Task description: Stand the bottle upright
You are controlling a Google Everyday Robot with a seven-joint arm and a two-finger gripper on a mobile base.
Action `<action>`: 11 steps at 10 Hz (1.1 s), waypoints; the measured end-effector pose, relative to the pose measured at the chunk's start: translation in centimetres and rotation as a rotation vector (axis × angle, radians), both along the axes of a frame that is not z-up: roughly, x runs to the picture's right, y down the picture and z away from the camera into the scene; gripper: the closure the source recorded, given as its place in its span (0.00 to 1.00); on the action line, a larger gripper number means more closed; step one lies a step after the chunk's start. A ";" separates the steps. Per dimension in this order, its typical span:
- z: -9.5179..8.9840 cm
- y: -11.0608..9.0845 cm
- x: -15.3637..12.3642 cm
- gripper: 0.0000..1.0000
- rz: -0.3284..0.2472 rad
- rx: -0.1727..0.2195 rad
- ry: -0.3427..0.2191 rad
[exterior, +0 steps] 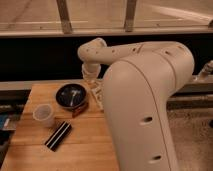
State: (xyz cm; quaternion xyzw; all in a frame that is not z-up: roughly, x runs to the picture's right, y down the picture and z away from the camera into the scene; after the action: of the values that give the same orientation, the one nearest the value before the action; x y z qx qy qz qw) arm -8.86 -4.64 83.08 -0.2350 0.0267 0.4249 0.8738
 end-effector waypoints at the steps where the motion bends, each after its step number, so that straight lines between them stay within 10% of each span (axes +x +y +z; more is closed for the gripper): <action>1: 0.0 -0.3 -0.4 1.00 -0.004 0.008 -0.007; 11: -0.1 -0.5 -1.0 1.00 -0.036 0.029 -0.008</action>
State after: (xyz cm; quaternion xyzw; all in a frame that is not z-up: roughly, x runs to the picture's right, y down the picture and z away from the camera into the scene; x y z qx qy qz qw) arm -9.85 -5.17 82.96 -0.2233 0.0213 0.4085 0.8848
